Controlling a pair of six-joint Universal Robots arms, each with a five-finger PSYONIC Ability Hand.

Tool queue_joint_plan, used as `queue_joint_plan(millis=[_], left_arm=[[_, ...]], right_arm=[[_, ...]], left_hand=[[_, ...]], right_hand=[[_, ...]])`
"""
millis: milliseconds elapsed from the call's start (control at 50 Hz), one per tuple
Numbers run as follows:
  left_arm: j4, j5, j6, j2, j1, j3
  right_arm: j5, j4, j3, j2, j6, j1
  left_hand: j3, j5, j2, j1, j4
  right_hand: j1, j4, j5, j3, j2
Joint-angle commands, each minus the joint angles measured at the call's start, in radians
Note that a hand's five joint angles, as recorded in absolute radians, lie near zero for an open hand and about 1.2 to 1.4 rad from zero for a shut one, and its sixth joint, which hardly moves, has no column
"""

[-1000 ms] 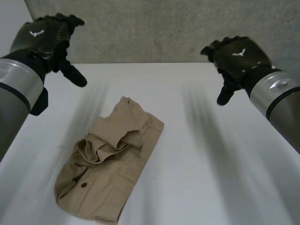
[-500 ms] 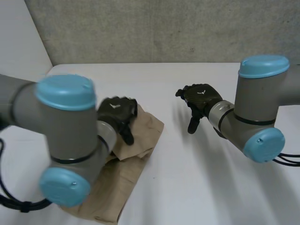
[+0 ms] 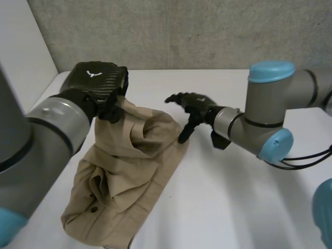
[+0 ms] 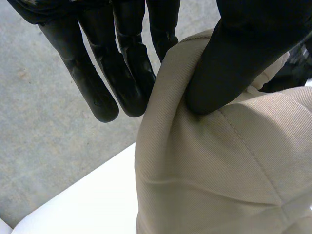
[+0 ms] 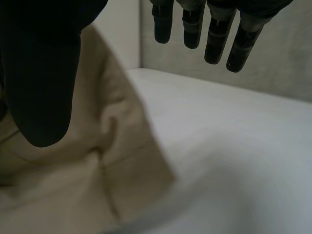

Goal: Fold the shorts.

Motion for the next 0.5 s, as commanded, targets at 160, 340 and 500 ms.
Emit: queue_joint_plan(millis=[160, 340, 500], left_arm=[[-0.085, 0.094, -0.002, 0.163, 0.011, -0.070], [0.162, 0.115, 0.151, 0.002, 0.156, 0.062], [0.592, 0.124, 0.281, -0.058, 0.178, 0.275]], right_arm=[[0.067, 0.010, -0.161, 0.155, 0.071, 0.075], [0.183, -0.225, -0.216, -0.085, -0.235, 0.072], [0.307, -0.465, -0.126, -0.323, -0.377, 0.072]], left_hand=[[0.210, 0.274, 0.211, 0.257, 0.206], [0.210, 0.274, 0.211, 0.257, 0.206], [0.210, 0.274, 0.211, 0.257, 0.206]], right_hand=[[1.241, 1.157, 1.162, 1.175, 1.168], [1.256, 1.173, 1.178, 1.191, 1.184], [1.256, 1.173, 1.178, 1.191, 1.184]])
